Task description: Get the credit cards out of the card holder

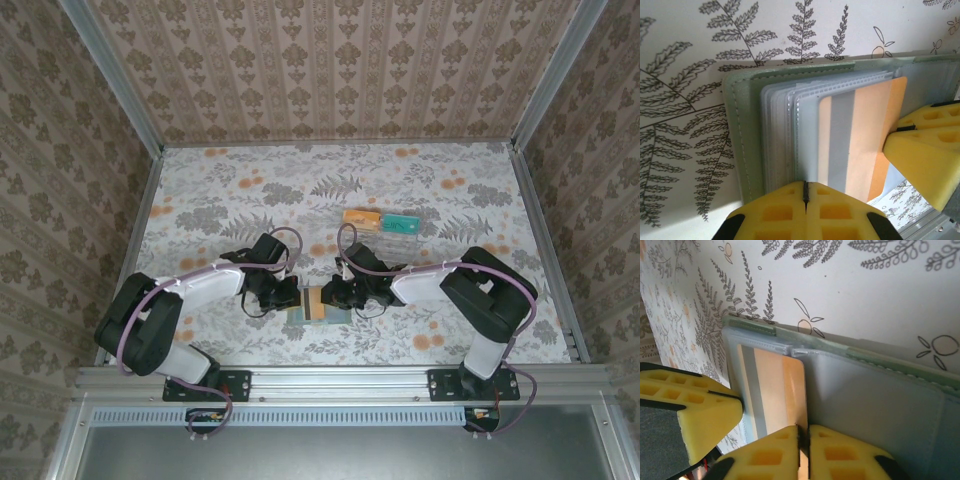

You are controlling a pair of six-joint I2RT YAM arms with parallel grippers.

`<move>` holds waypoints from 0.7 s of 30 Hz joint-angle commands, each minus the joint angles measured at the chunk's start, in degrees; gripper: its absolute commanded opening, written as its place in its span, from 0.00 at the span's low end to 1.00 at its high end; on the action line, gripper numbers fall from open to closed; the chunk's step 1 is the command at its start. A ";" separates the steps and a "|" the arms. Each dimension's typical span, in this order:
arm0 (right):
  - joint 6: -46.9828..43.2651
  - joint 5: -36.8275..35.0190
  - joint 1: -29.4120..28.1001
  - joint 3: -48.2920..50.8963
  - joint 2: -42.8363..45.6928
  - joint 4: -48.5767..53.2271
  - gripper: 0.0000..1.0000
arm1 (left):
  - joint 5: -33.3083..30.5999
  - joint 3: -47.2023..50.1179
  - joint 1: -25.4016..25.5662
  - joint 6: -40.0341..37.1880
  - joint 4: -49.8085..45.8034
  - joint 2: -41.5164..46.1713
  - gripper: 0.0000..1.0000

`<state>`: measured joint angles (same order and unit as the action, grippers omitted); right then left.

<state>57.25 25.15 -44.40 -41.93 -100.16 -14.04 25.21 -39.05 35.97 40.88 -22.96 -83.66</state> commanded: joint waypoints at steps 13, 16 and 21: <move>-2.47 -0.70 2.67 5.12 5.67 4.57 0.00 | -2.31 0.03 -0.11 -1.54 -3.14 -2.01 0.00; -3.67 -0.71 3.94 6.30 8.34 6.37 0.00 | -2.27 -0.04 -0.19 -1.62 -3.16 -2.04 0.00; -6.31 -0.98 5.44 6.78 13.92 11.27 0.00 | -2.11 -0.38 -0.19 -1.86 -3.33 -2.04 0.00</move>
<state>53.82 25.17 -39.68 -35.88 -89.36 -8.34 25.28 -39.33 35.97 40.47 -23.07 -83.96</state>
